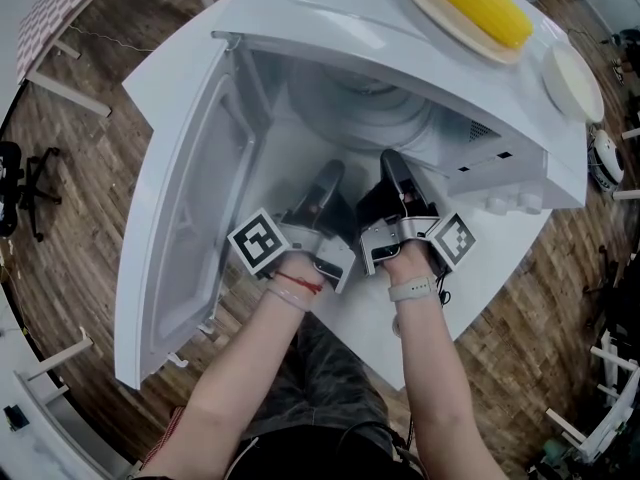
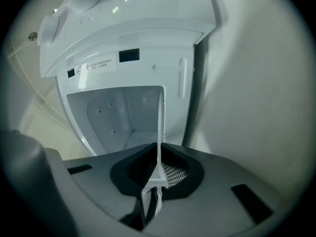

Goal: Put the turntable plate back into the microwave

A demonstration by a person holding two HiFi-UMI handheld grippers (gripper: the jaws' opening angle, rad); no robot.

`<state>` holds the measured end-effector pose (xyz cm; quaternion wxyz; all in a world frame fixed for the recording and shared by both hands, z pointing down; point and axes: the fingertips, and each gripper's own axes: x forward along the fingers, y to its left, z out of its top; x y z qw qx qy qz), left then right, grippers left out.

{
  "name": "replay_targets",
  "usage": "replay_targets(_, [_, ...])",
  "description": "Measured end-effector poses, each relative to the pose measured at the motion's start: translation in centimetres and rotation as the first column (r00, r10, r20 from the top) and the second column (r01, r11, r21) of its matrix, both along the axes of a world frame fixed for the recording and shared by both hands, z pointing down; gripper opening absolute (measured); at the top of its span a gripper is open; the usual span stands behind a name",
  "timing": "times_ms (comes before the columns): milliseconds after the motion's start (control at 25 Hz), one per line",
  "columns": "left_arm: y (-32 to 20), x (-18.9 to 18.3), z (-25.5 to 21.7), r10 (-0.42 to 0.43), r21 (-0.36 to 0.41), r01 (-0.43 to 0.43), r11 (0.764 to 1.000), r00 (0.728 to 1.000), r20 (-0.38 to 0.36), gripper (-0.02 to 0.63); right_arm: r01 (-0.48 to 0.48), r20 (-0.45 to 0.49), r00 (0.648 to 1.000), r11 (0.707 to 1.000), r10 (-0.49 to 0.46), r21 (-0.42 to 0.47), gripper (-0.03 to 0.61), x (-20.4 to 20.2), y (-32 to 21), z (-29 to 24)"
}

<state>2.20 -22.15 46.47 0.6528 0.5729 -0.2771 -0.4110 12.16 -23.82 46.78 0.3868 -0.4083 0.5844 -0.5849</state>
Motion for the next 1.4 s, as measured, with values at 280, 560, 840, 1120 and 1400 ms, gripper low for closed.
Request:
replay_targets(280, [-0.4, 0.3, 0.3, 0.032, -0.008, -0.031, 0.999, 0.998, 0.062, 0.046, 0.018, -0.057, 0.998, 1.0, -0.018, 0.014, 0.04, 0.0, 0.4, -0.3])
replay_targets(560, [-0.7, 1.8, -0.2, 0.133, 0.047, -0.154, 0.987, 0.947, 0.292, 0.029, 0.102, -0.337, 0.939, 0.992, -0.069, 0.08, 0.031, -0.3, 1.0, -2.6])
replay_targets(840, [-0.6, 3.3, -0.9, 0.164, 0.129, -0.375, 0.918, 0.656, 0.737, 0.026, 0.38, -0.808, 0.533, 0.924, -0.251, -0.036, 0.026, -2.9, 1.6, -1.7])
replay_targets(1120, [-0.8, 3.9, -0.5, 0.126, 0.111, -0.429, 0.896, 0.487, 0.864, 0.026, 0.387, -0.842, 0.446, 0.914, -0.303, -0.124, 0.02, -3.5, 1.7, 0.3])
replay_targets(1400, [-1.2, 3.7, -0.2, 0.16, 0.079, -0.407, 0.91, 0.52, 0.839, 0.025, 0.384, -0.86, 0.416, 0.914, -0.296, -0.129, 0.02, -3.5, 0.8, 0.2])
